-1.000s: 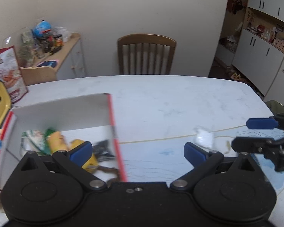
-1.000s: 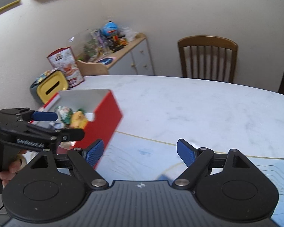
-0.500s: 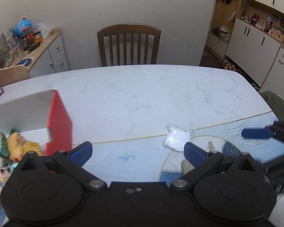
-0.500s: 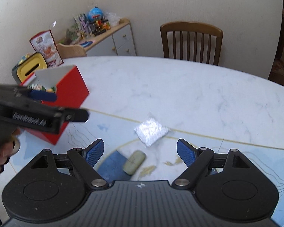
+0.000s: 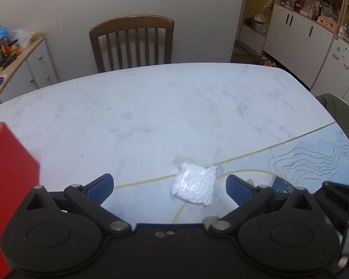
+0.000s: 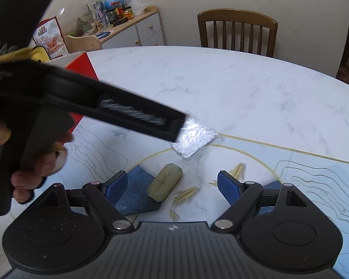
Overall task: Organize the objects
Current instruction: 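Move both grippers back from the box to the bead bag and eraser, then grasp the clear bead bag with the left gripper while the right grasps the green eraser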
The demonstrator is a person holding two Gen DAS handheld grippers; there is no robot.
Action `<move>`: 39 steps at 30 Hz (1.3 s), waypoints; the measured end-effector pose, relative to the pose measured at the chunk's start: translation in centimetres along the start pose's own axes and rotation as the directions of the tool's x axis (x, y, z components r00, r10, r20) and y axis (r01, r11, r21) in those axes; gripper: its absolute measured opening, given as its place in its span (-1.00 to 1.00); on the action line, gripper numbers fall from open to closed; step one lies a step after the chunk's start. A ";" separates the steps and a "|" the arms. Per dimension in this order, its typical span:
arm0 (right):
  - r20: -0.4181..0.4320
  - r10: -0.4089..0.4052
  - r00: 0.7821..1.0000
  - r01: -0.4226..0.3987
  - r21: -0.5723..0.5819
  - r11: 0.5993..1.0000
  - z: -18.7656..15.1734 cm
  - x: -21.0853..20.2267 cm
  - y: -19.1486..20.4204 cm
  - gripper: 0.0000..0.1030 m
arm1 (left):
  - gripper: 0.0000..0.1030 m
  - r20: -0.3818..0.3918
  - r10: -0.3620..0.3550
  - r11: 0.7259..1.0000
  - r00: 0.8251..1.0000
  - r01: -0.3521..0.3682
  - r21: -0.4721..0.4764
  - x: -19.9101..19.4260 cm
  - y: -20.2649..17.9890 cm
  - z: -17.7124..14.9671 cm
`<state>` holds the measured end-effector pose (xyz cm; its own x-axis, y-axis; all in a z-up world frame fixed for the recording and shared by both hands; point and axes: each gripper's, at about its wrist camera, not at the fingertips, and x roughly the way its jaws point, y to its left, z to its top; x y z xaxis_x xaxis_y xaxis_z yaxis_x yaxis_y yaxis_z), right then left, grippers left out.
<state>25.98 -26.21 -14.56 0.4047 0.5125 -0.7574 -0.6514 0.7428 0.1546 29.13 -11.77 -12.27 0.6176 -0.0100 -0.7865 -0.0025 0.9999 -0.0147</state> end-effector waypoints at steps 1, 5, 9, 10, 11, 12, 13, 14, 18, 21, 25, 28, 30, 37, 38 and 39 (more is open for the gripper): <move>-0.001 -0.001 1.000 0.001 0.003 1.000 -0.1 0.3 0.1 0.64 | 0.99 -0.005 -0.004 1.000 1.000 0.004 0.001 0.4 -0.1 0.1; -0.001 -0.025 1.000 0.025 -0.002 1.000 -0.4 1.3 0.7 0.64 | 0.99 -0.027 -0.015 1.000 1.000 0.015 0.018 2.1 -0.3 0.1; 0.006 -0.060 0.998 0.060 -0.022 0.998 -0.8 1.9 1.5 0.64 | 0.98 -0.052 -0.007 0.998 0.999 0.010 0.055 3.6 -0.7 0.2; 0.001 -0.062 0.998 0.062 -0.024 0.998 -0.9 2.1 1.7 0.64 | 0.98 -0.058 -0.011 0.998 0.998 0.014 0.064 3.9 -0.8 0.2; -0.002 -0.069 0.998 0.069 -0.025 0.997 -1.0 2.3 1.8 0.64 | 0.98 -0.063 -0.014 0.997 0.998 0.018 0.072 4.2 -0.9 0.1; -0.006 -0.078 0.997 0.078 -0.025 0.997 -1.1 2.4 1.9 0.64 | 0.98 -0.065 -0.012 0.996 0.998 0.017 0.086 4.5 -1.1 0.1; -0.012 -0.079 0.997 0.079 -0.022 0.997 -1.2 2.6 1.8 0.64 | 0.98 -0.066 -0.008 0.995 0.998 0.015 0.102 4.7 -1.2 0.1; -0.018 -0.078 0.997 0.077 -0.018 0.997 -1.2 2.8 1.8 0.64 | 0.98 -0.071 -0.011 0.993 0.997 0.019 0.115 4.9 -1.4 0.0; -0.026 -0.085 0.996 0.084 -0.023 0.996 -1.4 3.1 1.8 0.59 | 0.92 -0.082 -0.024 0.987 0.996 0.037 0.158 5.5 -1.8 0.0; -0.032 -0.089 0.996 0.088 -0.020 0.996 -1.5 3.2 1.7 0.45 | 0.82 -0.087 -0.033 0.983 0.996 0.048 0.177 5.8 -2.1 0.0; -0.038 -0.098 0.994 0.097 -0.031 0.995 -1.6 3.2 1.8 0.28 | 0.58 -0.089 -0.034 0.978 0.995 0.052 0.204 6.0 -2.6 -0.1; -0.045 -0.094 0.995 0.092 -0.037 0.995 -1.7 3.1 1.9 0.14 | 0.45 -0.079 -0.028 0.973 0.996 0.046 0.226 5.8 -2.9 -0.1; -0.047 -0.092 0.995 0.090 -0.039 0.995 -1.7 3.0 2.1 0.06 | 0.29 -0.083 -0.024 0.971 0.996 0.043 0.233 5.8 -3.1 -0.2; -0.052 -0.077 0.996 0.075 -0.036 0.997 -2.0 2.6 2.4 -0.29 | -0.01 -0.079 -0.027 0.974 0.997 0.044 0.222 5.5 -3.0 -0.2; -0.053 -0.075 0.996 0.074 -0.030 0.997 -2.0 2.5 2.3 -0.34 | -0.14 -0.079 -0.028 0.976 0.996 0.045 0.213 5.4 -2.9 -0.2; -0.054 -0.073 0.996 0.072 -0.022 0.997 -2.1 2.4 2.2 -0.35 | -0.16 -0.082 -0.027 0.978 0.996 0.043 0.204 5.4 -2.7 -0.1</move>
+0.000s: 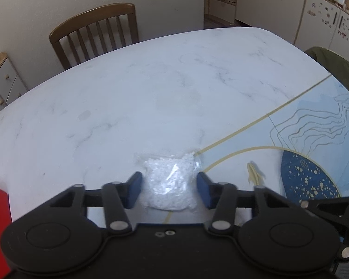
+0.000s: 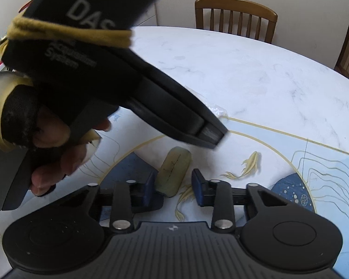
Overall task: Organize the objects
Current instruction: 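Grasp the clear bead bag with the left gripper while the right grasps the green eraser, then carry the bead bag and green eraser with both grippers into the red box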
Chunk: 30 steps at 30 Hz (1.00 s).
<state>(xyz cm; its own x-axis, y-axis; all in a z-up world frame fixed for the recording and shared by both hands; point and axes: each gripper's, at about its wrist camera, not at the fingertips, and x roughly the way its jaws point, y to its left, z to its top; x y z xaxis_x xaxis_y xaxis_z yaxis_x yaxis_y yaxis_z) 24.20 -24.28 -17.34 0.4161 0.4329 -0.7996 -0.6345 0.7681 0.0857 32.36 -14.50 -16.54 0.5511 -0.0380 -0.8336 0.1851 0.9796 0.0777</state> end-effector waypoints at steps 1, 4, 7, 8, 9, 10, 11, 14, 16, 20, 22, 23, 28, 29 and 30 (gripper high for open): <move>-0.001 0.003 1.000 -0.003 0.008 1.000 -0.1 -0.1 -0.1 -0.36 | -0.17 -0.001 -0.006 1.000 1.000 0.006 -0.010 0.0 0.2 0.0; -0.006 0.004 1.000 -0.004 0.022 1.000 -0.3 -0.4 -0.4 -0.53 | -0.24 -0.001 -0.011 0.999 1.000 0.011 -0.035 -0.3 0.7 -0.1; -0.010 0.013 1.000 -0.012 0.048 0.999 -0.6 -0.8 -0.7 -0.59 | -0.33 0.001 -0.010 0.998 1.000 0.010 -0.061 -0.6 1.2 -0.2; -0.011 0.015 1.000 -0.014 0.057 0.998 -0.7 -0.9 -0.9 -0.59 | -0.36 0.001 -0.011 0.997 1.000 0.011 -0.072 -0.7 1.4 -0.3; -0.009 0.015 1.000 -0.014 0.066 0.998 -0.8 -1.1 -1.0 -0.59 | -0.36 -0.001 -0.011 0.997 1.000 0.010 -0.083 -0.8 1.6 -0.3; -0.010 0.014 1.000 -0.014 0.075 0.997 -1.0 -1.3 -1.1 -0.59 | -0.37 -0.004 -0.009 0.996 1.000 0.009 -0.092 -0.9 1.8 -0.3; -0.010 0.015 1.000 -0.014 0.085 0.996 -1.1 -1.4 -1.3 -0.59 | -0.38 -0.005 -0.009 0.995 1.000 0.008 -0.102 -1.0 2.0 -0.5; -0.005 0.011 1.000 -0.011 0.114 0.993 -1.4 -2.2 -1.8 -0.59 | -0.41 -0.010 -0.013 0.990 1.000 0.012 -0.138 -1.5 2.7 -0.9; 0.002 0.009 1.000 -0.009 0.126 0.992 -1.6 -2.8 -2.0 -0.60 | -0.41 -0.008 -0.016 0.987 1.000 0.014 -0.158 -2.0 3.1 -1.3; 0.013 0.003 1.000 -0.005 0.144 0.989 -0.3 -3.1 -3.4 -0.60 | -0.42 0.001 -0.017 0.983 1.000 0.017 -0.181 -3.2 3.6 -2.1; 0.022 -0.001 1.000 -0.002 0.157 0.988 0.4 -3.4 -3.3 -0.60 | -0.42 0.001 -0.015 0.981 1.000 0.015 -0.191 -3.8 3.8 -2.5; 0.025 -0.002 1.000 -0.002 0.161 0.987 0.6 -3.6 -3.3 -0.60 | -0.42 0.002 -0.015 0.980 1.000 0.015 -0.197 -4.1 3.9 -2.7; 0.042 -0.002 0.999 -0.006 0.173 0.985 1.3 -4.5 -3.1 -0.60 | -0.42 0.009 -0.014 0.975 1.000 0.016 -0.223 -6.0 4.4 -3.6; 0.048 0.000 0.999 -0.008 0.172 0.985 1.4 -4.9 -2.9 -0.60 | -0.42 0.012 -0.015 0.973 1.000 0.018 -0.231 -6.4 4.5 -3.7; 0.055 0.000 0.998 -0.009 0.170 0.985 1.3 -5.5 -2.6 -0.60 | -0.42 0.016 -0.016 0.971 1.000 0.019 -0.237 -6.8 4.7 -3.8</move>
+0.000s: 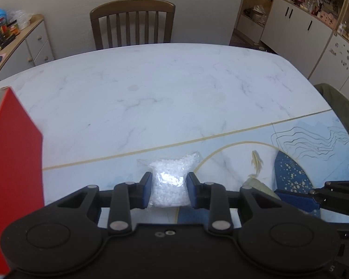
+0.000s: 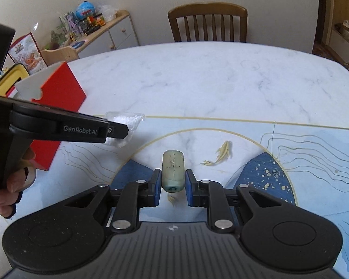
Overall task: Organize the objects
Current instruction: 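Carry the bead bag and green eraser with both grippers into the red box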
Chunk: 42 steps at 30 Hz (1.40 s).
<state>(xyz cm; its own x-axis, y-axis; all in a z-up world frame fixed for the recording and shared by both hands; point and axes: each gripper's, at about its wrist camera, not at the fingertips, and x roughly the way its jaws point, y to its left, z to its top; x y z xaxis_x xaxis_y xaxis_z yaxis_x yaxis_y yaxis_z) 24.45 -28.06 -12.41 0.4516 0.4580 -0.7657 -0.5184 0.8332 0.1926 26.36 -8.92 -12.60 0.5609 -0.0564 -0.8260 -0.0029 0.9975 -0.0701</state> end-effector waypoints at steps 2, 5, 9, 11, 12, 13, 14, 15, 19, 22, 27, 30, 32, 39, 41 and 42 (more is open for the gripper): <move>0.012 0.007 1.000 -0.007 -0.004 1.000 0.2 -0.4 0.5 -0.60 | -0.42 0.018 0.010 1.000 1.000 -0.010 0.010 -1.0 0.0 -0.2; 0.030 0.017 0.999 -0.017 -0.008 1.000 -0.1 -1.1 1.5 -0.60 | -0.42 0.038 0.019 1.000 0.999 -0.019 0.017 -2.4 0.2 -0.6; 0.052 0.031 0.998 -0.030 -0.020 0.999 0.3 -2.3 3.0 -0.60 | -0.42 0.063 0.014 1.000 0.998 -0.015 0.008 -4.4 1.0 -1.1; 0.065 0.037 0.997 -0.036 -0.028 0.999 0.5 -3.0 3.9 -0.60 | -0.42 0.073 0.015 1.000 0.997 -0.015 0.002 -5.4 1.4 -1.3; 0.071 0.040 0.997 -0.038 -0.031 0.999 0.6 -3.2 4.4 -0.60 | -0.42 0.078 0.012 1.000 0.997 -0.012 -0.001 -5.9 1.7 -1.4; 0.076 0.042 0.996 -0.039 -0.033 0.999 0.7 -3.4 4.8 -0.60 | -0.42 0.084 0.012 1.000 0.996 -0.012 -0.003 -6.4 1.9 -1.5; 0.080 0.044 0.996 -0.041 -0.037 0.998 0.8 -3.5 5.4 -0.60 | -0.42 0.090 0.014 1.000 0.996 -0.014 -0.004 -6.9 2.2 -1.5; 0.084 0.047 0.995 -0.044 -0.040 0.998 0.9 -3.7 5.9 -0.60 | -0.42 0.094 0.017 1.000 0.995 -0.017 -0.005 -7.3 2.4 -1.6; 0.102 0.055 0.993 -0.049 -0.058 0.997 1.4 -4.2 8.1 -0.60 | -0.42 0.116 0.022 1.000 0.993 -0.021 -0.009 -9.1 3.5 -1.8; 0.114 0.061 0.992 -0.053 -0.071 0.996 1.7 -4.6 9.8 -0.60 | -0.42 0.132 0.028 1.000 0.991 -0.027 -0.011 -10.3 4.6 -2.0; 0.130 0.072 0.989 -0.060 -0.093 0.994 2.3 -4.8 12.8 -0.60 | -0.42 0.153 0.031 0.999 0.988 -0.029 -0.016 -12.0 6.8 -2.2; 0.135 0.075 0.988 -0.061 -0.106 0.993 2.6 -4.6 14.5 -0.60 | -0.42 0.162 0.036 0.999 0.986 -0.033 -0.022 -12.8 8.2 -2.5; 0.135 0.081 0.988 -0.066 -0.112 0.992 2.8 -4.5 15.5 -0.60 | -0.42 0.167 0.039 0.999 0.985 -0.035 -0.028 -13.4 9.2 -2.7; 0.139 0.107 0.984 -0.089 -0.135 0.987 3.8 -3.8 19.2 -0.60 | -0.42 0.175 0.060 0.997 0.983 -0.052 -0.052 -14.7 13.2 -3.5; 0.139 0.111 0.984 -0.090 -0.150 0.985 4.2 -3.3 20.2 -0.60 | -0.42 0.173 0.073 0.996 0.982 -0.063 -0.060 -14.9 14.4 -3.7; 0.138 0.113 0.984 -0.092 -0.152 0.984 4.4 -3.1 20.7 -0.60 | -0.42 0.172 0.080 0.995 0.982 -0.069 -0.066 -14.9 15.1 -3.8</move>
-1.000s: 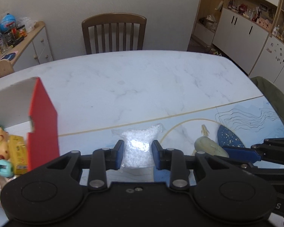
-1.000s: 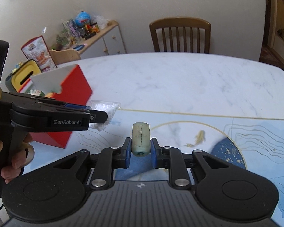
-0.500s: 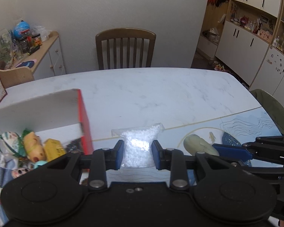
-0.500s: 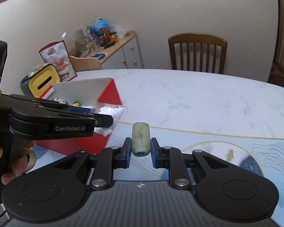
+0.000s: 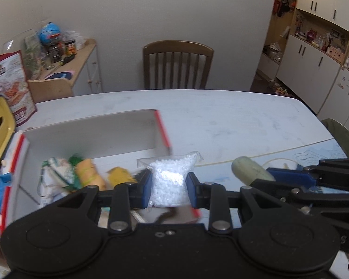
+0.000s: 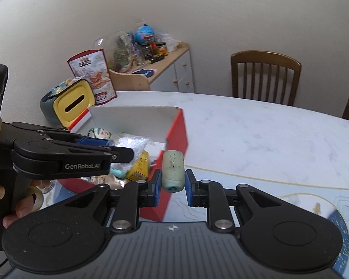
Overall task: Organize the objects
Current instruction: 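Carry the bead bag and green eraser with both grippers into the red box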
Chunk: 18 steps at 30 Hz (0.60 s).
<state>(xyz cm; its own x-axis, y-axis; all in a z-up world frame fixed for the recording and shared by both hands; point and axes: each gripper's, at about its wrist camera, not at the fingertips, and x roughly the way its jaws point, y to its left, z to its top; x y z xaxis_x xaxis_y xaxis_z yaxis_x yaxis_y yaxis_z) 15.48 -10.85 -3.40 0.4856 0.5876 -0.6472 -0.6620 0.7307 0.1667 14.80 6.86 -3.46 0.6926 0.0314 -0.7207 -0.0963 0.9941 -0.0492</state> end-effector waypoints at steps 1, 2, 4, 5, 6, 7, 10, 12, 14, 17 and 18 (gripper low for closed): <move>-0.003 0.004 1.000 -0.004 0.002 1.000 0.2 0.4 0.3 -0.60 | -0.42 -0.001 0.007 1.000 1.000 -0.007 -0.006 0.0 0.8 -0.1; -0.006 0.009 1.000 -0.009 0.005 1.000 0.4 0.8 0.7 -0.60 | -0.42 -0.004 0.015 1.000 1.000 -0.015 -0.012 0.0 1.5 -0.2; -0.012 0.015 1.000 -0.015 0.006 1.000 0.7 1.6 1.3 -0.60 | -0.42 -0.012 0.030 0.999 0.999 -0.030 -0.021 0.1 3.0 -0.3; -0.016 0.015 1.000 -0.015 0.004 1.000 0.9 2.0 1.6 -0.60 | -0.42 -0.016 0.038 0.999 0.999 -0.038 -0.023 0.1 3.7 -0.4; -0.022 0.017 1.000 -0.017 0.004 1.000 1.1 2.5 2.0 -0.60 | -0.42 -0.019 0.046 0.999 0.999 -0.046 -0.025 0.2 4.3 -0.5; -0.028 0.018 0.999 -0.018 0.004 1.000 1.2 3.0 2.2 -0.60 | -0.42 -0.023 0.052 0.998 0.998 -0.053 -0.028 0.3 5.0 -0.6; -0.044 0.023 0.999 -0.023 0.002 1.000 1.7 4.5 3.1 -0.60 | -0.42 -0.036 0.071 0.997 0.997 -0.073 -0.040 0.8 6.9 -0.8; -0.054 0.020 0.998 -0.020 -0.008 1.000 2.0 5.5 3.7 -0.60 | -0.42 -0.045 0.084 0.995 0.995 -0.086 -0.045 1.2 8.0 -0.9; -0.066 0.018 0.998 -0.020 -0.026 0.999 2.1 6.4 4.4 -0.60 | -0.42 -0.058 0.090 0.994 0.994 -0.093 -0.050 1.6 9.0 -1.0; -0.084 0.004 0.996 -0.009 -0.063 0.998 2.3 8.1 5.5 -0.60 | -0.42 -0.081 0.103 0.993 0.991 -0.107 -0.054 2.5 10.3 -1.2; -0.090 -0.002 0.996 -0.005 -0.075 0.997 2.3 8.6 5.8 -0.60 | -0.42 -0.088 0.106 0.992 0.990 -0.111 -0.055 2.8 10.7 -1.4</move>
<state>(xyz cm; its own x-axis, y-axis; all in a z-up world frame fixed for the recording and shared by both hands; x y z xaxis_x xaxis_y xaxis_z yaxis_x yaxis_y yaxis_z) 17.16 -0.76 -6.33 0.4337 0.5525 -0.7118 -0.7050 0.7000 0.1138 14.72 17.49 -6.93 0.6127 0.1270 -0.7800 -0.2118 0.9773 -0.0072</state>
